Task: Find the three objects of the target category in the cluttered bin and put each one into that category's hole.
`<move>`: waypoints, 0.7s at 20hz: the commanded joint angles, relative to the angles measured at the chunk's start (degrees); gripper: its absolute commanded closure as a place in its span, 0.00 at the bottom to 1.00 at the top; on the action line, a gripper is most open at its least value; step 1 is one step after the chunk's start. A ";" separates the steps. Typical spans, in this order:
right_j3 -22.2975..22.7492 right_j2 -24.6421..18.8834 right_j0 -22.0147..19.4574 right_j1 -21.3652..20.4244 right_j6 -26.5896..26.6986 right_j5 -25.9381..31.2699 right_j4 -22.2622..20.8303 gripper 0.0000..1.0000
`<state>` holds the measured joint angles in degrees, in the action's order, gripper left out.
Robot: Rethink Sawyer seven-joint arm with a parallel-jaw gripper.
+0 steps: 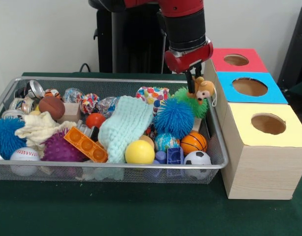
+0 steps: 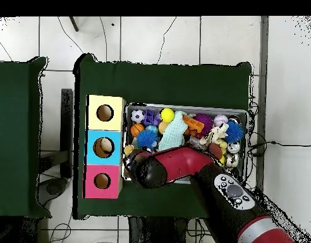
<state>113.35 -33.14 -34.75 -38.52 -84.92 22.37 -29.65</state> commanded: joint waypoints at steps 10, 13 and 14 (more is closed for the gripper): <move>7.96 5.06 2.15 -3.12 -6.91 5.20 2.10 1.00; 8.46 5.02 1.89 -2.78 -6.73 4.55 2.43 1.00; 8.82 4.75 1.64 -2.67 -6.53 4.21 2.67 1.00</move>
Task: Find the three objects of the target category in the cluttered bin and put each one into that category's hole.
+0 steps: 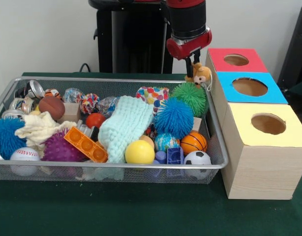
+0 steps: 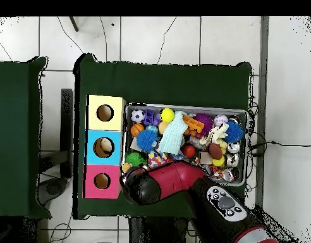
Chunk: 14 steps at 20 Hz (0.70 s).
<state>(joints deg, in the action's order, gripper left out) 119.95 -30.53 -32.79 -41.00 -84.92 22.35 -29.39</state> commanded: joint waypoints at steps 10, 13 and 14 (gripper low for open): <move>4.56 0.87 -1.00 -0.45 -6.34 3.10 4.22 1.00; 5.57 0.48 -0.58 -0.25 -6.34 3.00 4.76 1.00; 6.23 0.56 -0.06 -0.29 -6.99 2.47 5.00 1.00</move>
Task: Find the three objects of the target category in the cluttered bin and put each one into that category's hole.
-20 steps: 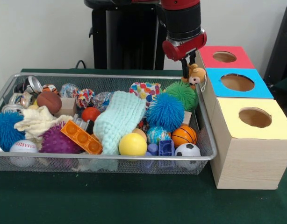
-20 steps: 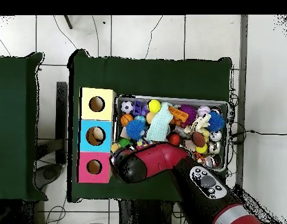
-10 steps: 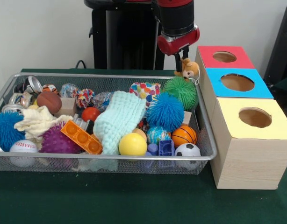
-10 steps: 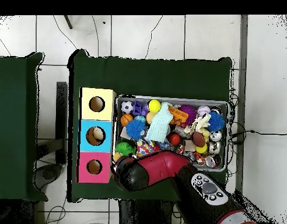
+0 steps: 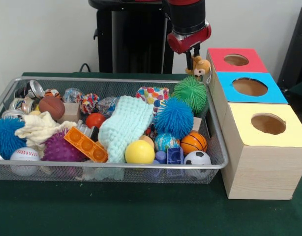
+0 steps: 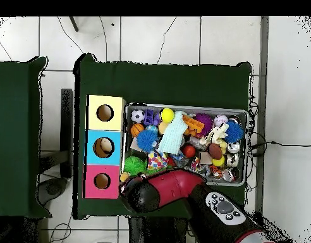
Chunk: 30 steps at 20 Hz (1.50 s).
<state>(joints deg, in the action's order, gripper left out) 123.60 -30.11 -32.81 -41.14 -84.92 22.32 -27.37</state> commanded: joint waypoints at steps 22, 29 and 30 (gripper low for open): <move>4.63 -11.12 -0.83 -1.62 -8.13 -8.31 9.16 1.00; 4.78 -12.25 -1.94 -1.68 -9.27 -9.94 10.21 1.00; 4.87 -11.85 -2.05 -2.17 -9.19 -9.29 10.25 1.00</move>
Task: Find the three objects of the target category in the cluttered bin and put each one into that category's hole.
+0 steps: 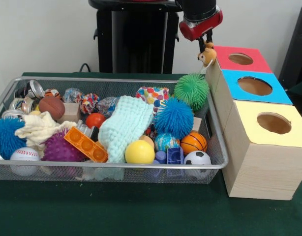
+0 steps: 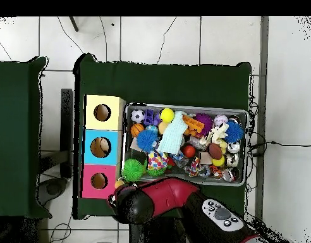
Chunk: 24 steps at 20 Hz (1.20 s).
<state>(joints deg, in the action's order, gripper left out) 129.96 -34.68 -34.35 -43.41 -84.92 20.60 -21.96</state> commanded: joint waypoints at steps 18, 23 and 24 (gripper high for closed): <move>0.02 -6.98 -6.84 1.52 -5.54 -6.73 2.11 1.00; 1.14 -10.34 -8.35 0.56 -6.17 -5.53 4.18 1.00; 1.60 -11.63 -8.74 0.36 -6.41 -5.74 4.71 1.00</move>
<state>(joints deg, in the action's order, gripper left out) 130.64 -38.40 -41.29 -43.41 -84.92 17.26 -20.87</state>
